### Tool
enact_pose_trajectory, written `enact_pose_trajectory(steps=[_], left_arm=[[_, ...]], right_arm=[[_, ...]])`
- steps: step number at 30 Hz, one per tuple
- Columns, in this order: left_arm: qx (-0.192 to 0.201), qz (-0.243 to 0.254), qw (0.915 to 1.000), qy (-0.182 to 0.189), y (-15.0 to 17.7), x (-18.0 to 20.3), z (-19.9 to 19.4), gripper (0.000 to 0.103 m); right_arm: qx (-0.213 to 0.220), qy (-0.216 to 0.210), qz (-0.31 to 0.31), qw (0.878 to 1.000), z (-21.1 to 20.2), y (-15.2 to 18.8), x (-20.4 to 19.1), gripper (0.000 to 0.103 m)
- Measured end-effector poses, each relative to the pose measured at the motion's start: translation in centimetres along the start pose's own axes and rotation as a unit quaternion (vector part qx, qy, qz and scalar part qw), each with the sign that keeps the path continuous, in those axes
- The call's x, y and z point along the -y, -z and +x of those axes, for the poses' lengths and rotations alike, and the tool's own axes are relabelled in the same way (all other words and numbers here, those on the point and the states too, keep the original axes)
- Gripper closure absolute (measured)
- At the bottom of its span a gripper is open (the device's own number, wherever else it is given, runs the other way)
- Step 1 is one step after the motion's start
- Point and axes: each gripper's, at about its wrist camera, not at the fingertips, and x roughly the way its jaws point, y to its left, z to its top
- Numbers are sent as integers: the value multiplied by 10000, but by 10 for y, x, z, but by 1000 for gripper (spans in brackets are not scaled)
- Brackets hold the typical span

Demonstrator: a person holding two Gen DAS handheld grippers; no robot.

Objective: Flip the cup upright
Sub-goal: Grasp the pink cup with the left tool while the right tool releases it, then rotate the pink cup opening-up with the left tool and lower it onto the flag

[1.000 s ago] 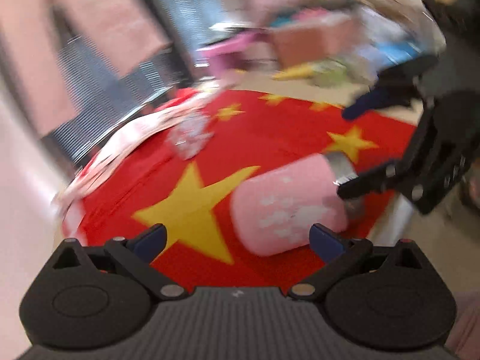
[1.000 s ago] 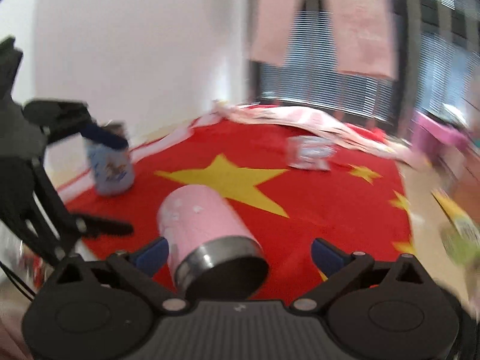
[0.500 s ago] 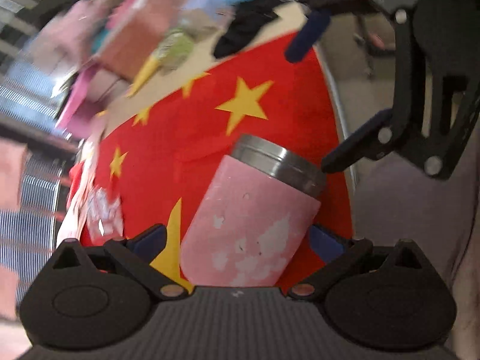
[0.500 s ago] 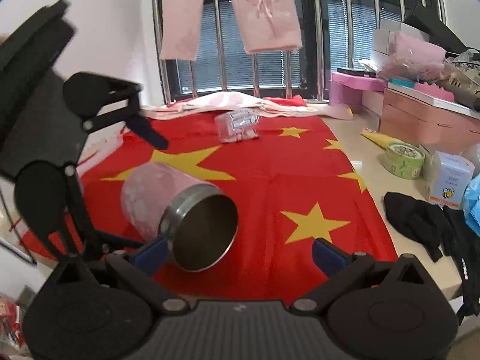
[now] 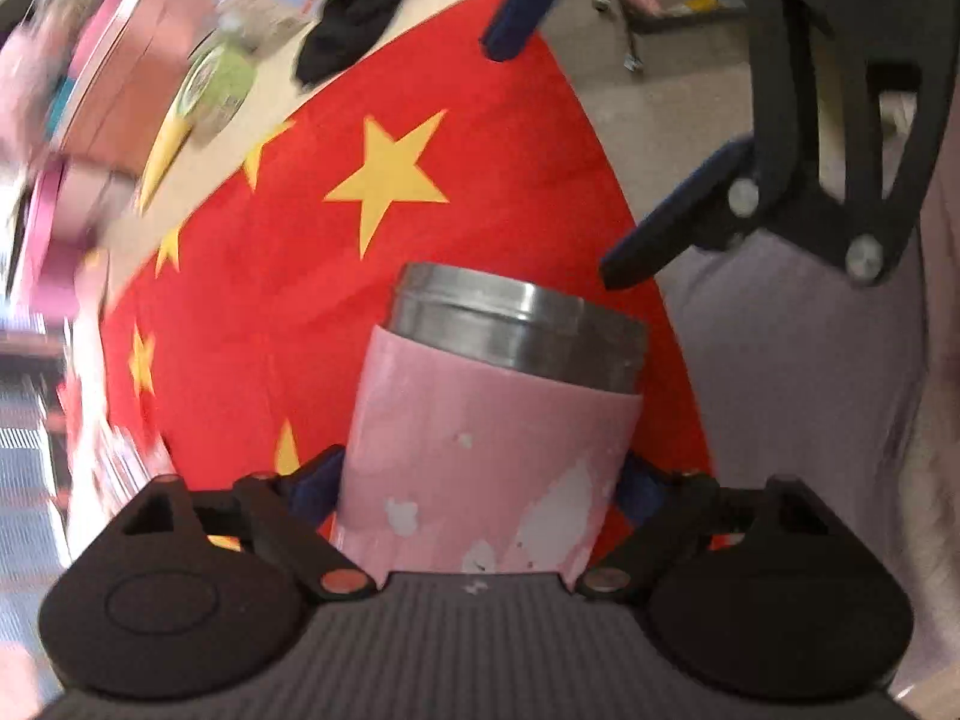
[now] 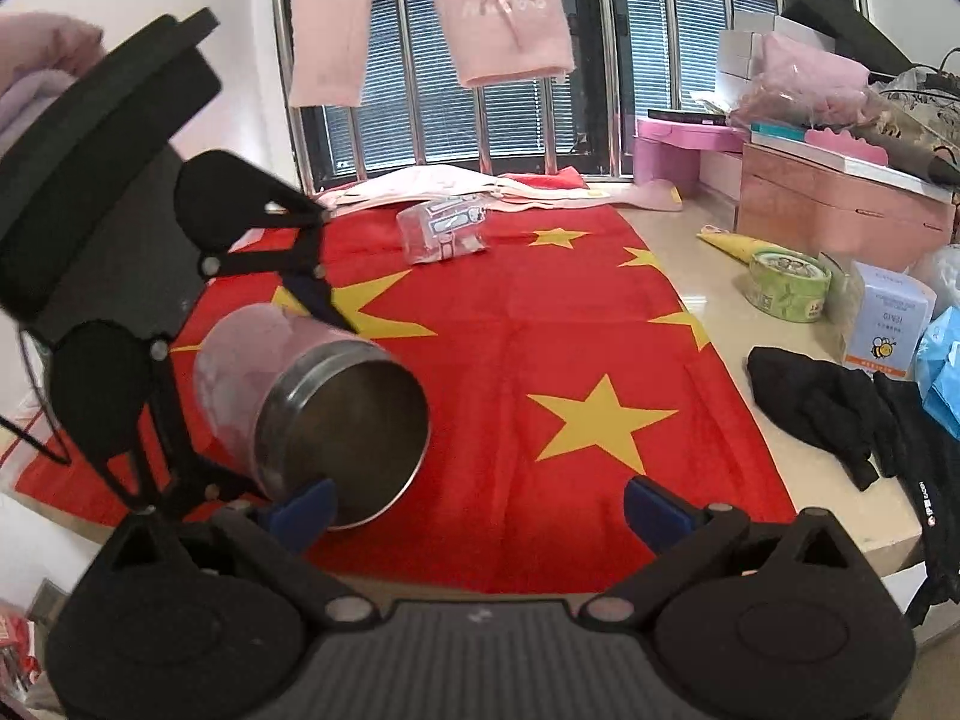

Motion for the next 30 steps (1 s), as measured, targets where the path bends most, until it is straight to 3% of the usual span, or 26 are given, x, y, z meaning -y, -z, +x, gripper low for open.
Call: enact_pose_trajectory(steps=[3, 5, 7, 9, 11, 13, 16, 17, 19, 20, 22, 23, 24, 26, 30], left_arm=[[-109, -684, 9976, 81, 1, -3, -7, 13], [-259, -1334, 9907, 96, 5, -10, -13, 13], [-498, -2200, 9741, 115, 14, -21, -17, 14], [-744, -3108, 9474, 188, 27, -33, -21, 14], [-986, -4034, 9087, 431, 44, -47, -24, 14], [-1163, -4925, 8590, 772, 65, -59, -25, 15], [-1278, -6064, 7779, 1042, 94, -71, -22, 15], [-1261, -6429, 7470, 1127, 104, -77, -20, 15], [-1211, -6984, 6958, 1159, 121, -85, -15, 15], [-1211, -7151, 6789, 1141, 126, -88, -13, 15], [-1217, -7386, 6530, 1154, 132, -86, -10, 15], [-1258, -7424, 6470, 1200, 135, -87, -5, 15], [-1284, -7419, 6471, 1196, 135, -86, -3, 15], [-1294, -7337, 6570, 1153, 134, -88, 0, 16], [-1179, -7078, 6890, 1019, 131, -86, -6, 12]], right_arm=[[12, -74, -32, 10000, 2, -1, 2, 0], [41, -158, -64, 9998, 3, -2, 2, 0], [68, -269, -103, 9996, 4, -3, 1, 0], [88, -402, -152, 9990, 5, -4, -1, 0], [85, -528, -207, 9984, 8, -5, -2, 0], [103, -646, -248, 9976, 10, -7, -4, 0], [102, -804, -308, 9962, 14, -12, -5, 0], [94, -836, -334, 9959, 16, -14, -6, 0], [54, -862, -430, 9953, 21, -19, -6, 0], [23, -859, -509, 9950, 24, -21, -7, 0], [-1, -909, -677, 9936, 30, -27, -8, 0], [-22, -954, -775, 9924, 34, -29, -9, 0], [-40, -979, -851, 9915, 39, -33, -10, 0], [-68, -1035, -946, 9901, 49, -38, -12, 0], [-132, -1175, -1007, 9879, 66, -45, -17, 0]])
